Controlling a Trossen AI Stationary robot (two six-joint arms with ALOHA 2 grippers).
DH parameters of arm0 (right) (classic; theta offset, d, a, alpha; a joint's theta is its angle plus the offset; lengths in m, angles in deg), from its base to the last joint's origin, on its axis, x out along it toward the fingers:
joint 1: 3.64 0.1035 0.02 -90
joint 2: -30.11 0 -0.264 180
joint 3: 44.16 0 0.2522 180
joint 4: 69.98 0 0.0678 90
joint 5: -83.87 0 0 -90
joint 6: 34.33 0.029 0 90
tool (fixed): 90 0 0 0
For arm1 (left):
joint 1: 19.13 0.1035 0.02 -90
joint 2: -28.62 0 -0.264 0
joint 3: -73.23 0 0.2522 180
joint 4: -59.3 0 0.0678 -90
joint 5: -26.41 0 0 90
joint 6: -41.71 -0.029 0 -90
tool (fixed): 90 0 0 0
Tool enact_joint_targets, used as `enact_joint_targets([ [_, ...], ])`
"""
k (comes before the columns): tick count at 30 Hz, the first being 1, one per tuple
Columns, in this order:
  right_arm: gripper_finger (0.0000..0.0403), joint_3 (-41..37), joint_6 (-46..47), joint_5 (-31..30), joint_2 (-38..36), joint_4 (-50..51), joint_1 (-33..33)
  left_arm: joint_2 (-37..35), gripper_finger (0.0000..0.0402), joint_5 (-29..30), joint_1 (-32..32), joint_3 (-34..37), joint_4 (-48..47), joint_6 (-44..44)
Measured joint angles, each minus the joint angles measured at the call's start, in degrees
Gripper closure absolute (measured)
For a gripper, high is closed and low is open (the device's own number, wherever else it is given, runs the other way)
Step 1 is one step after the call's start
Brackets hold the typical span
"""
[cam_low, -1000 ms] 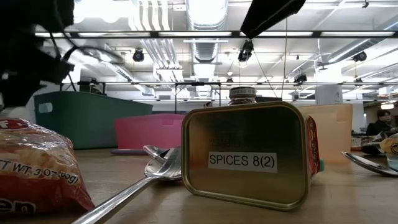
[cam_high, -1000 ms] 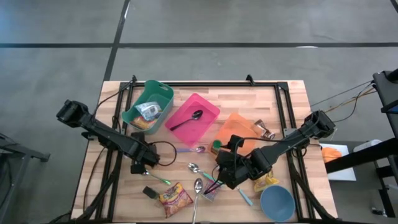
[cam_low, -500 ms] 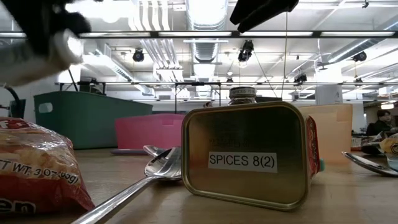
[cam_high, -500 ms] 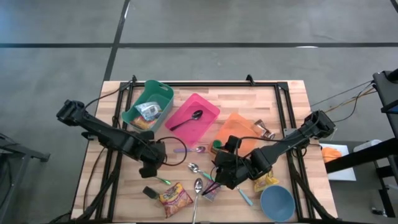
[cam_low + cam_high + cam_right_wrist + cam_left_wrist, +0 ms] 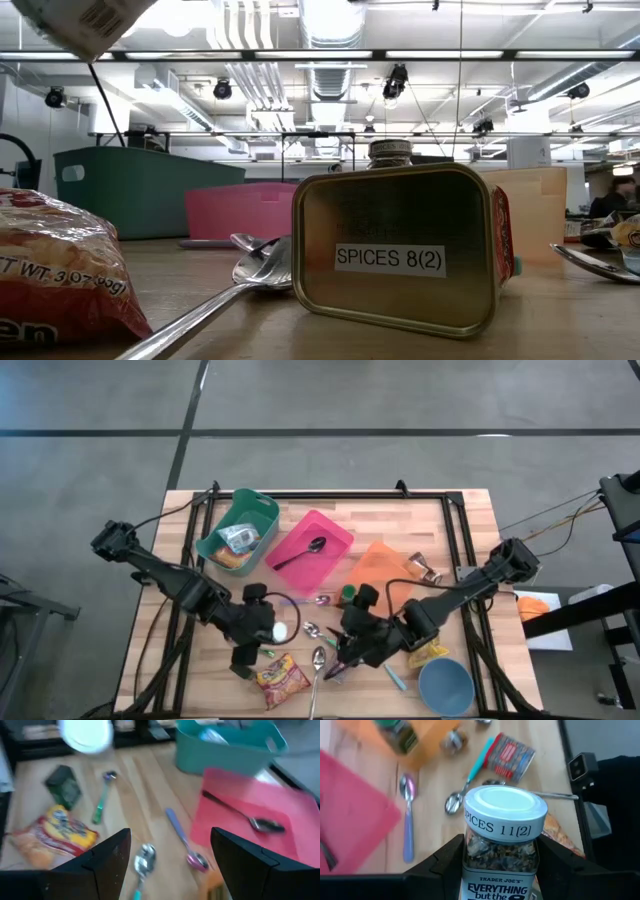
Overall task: Pick & Place Food Item
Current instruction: Put the white seasoning bottle into the orange bin
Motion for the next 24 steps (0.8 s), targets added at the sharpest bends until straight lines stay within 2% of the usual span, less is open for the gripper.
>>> enact_joint_targets([
  [4,0.0131,0.0,-11.1,0.1,0.0,-4.8,2.0,0.0,0.0216,1.2,-1.5,0.1,4.6,-2.1],
  [7,0.0131,0.0,-15.5,0.0,0.0,-7.8,3.4,0.0,0.0216,4.8,-2.1,0.1,7.2,-2.5],
  [11,0.0131,0.1,-17.0,-3.4,0.0,-11.2,4.5,0.0,0.0216,9.4,-2.3,0.1,11.1,-1.2],
  [16,0.0131,1.8,-15.2,-10.6,-0.1,-11.4,5.8,0.0,0.0216,8.1,-3.0,0.1,17.2,-3.3],
  [20,0.0131,2.5,-13.5,-10.9,-0.1,-12.3,6.7,0.0,0.0216,7.9,-3.4,0.2,19.4,-5.1],
  [24,0.0131,2.9,-15.9,-10.9,-0.1,-15.2,7.3,0.0,0.0216,7.1,-3.3,0.2,19.6,-5.1],
])
